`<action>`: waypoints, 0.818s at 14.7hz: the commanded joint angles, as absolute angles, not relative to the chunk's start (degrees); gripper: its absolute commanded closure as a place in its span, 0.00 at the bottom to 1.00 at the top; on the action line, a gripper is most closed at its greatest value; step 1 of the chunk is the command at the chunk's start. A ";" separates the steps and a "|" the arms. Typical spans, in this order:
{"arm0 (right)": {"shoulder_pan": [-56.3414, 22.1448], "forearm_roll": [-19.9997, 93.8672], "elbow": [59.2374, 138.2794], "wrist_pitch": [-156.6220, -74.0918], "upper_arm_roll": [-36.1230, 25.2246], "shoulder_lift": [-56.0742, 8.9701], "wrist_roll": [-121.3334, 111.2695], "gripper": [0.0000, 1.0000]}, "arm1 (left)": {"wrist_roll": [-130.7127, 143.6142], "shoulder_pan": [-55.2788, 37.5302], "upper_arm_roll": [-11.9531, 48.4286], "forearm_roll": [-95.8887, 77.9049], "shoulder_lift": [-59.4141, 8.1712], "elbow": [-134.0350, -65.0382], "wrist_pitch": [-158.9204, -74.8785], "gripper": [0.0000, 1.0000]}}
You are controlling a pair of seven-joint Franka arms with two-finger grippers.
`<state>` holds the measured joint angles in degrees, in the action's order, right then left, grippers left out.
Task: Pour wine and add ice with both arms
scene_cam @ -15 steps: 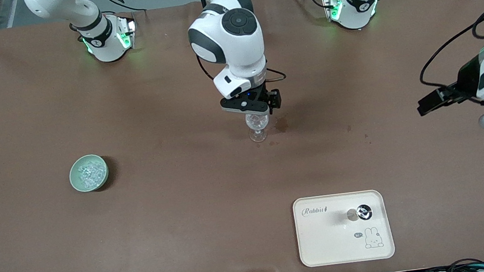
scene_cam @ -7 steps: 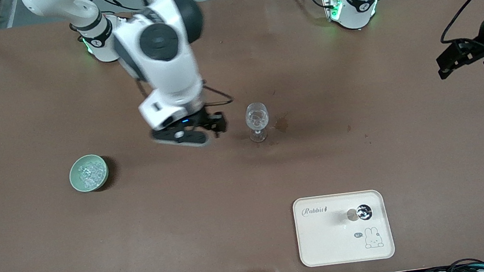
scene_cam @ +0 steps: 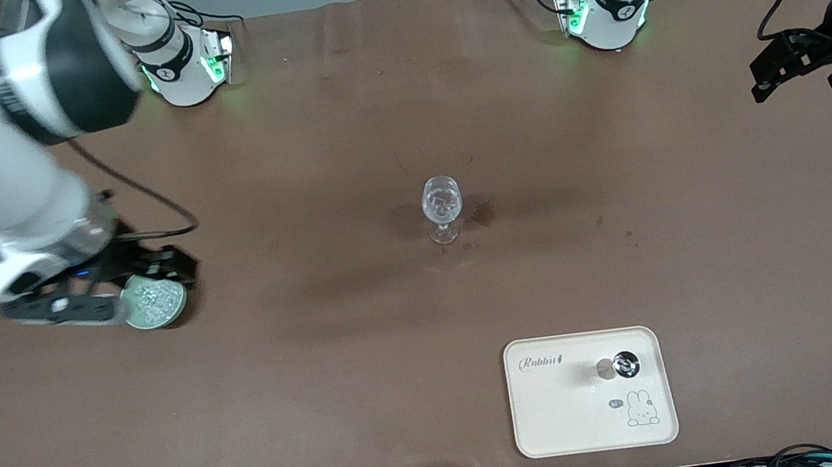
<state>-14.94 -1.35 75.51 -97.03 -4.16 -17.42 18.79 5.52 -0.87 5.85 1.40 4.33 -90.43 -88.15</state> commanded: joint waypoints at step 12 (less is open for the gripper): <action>-0.09 -1.14 92.89 -95.63 -2.37 -2.82 3.62 0.00 | 4.74 -1.93 5.71 0.88 6.60 -92.38 -89.39 0.00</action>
